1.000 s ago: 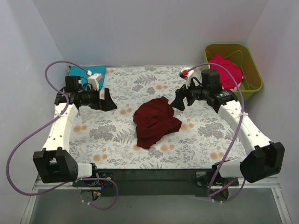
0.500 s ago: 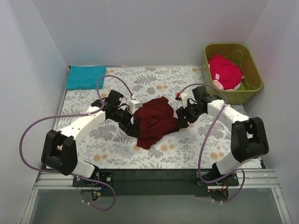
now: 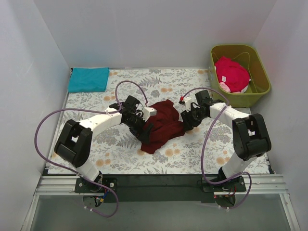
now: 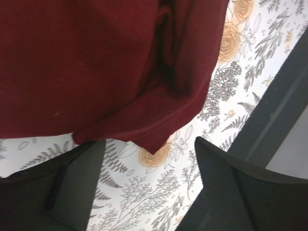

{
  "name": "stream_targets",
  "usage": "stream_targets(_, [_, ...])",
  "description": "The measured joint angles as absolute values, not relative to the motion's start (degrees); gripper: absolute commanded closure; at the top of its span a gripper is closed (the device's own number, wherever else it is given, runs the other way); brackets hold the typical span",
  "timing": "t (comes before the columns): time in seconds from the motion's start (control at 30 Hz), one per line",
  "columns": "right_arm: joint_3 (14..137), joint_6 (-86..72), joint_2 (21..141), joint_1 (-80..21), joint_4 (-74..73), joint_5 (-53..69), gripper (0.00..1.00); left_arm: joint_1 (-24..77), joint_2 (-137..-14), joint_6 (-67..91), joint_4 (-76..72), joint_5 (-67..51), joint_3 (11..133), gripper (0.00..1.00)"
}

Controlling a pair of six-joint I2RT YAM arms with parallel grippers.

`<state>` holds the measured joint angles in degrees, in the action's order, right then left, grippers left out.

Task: Fold and stack the t-shirts
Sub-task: Flatten the tshirt out

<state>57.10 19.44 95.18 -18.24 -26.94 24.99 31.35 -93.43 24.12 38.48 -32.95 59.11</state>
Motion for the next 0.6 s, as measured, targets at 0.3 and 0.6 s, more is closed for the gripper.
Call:
stream_targets(0.3, [57.23,19.16,96.25,-19.0,-25.52,24.51,0.99,31.31,-89.93,19.0,41.76,-27.09,63.57,0.22])
stream_targets(0.6, [58.17,19.59,91.59,-19.03,-26.87,24.58,0.99,31.75,-89.71,18.68,40.47,-27.79,63.92,0.2])
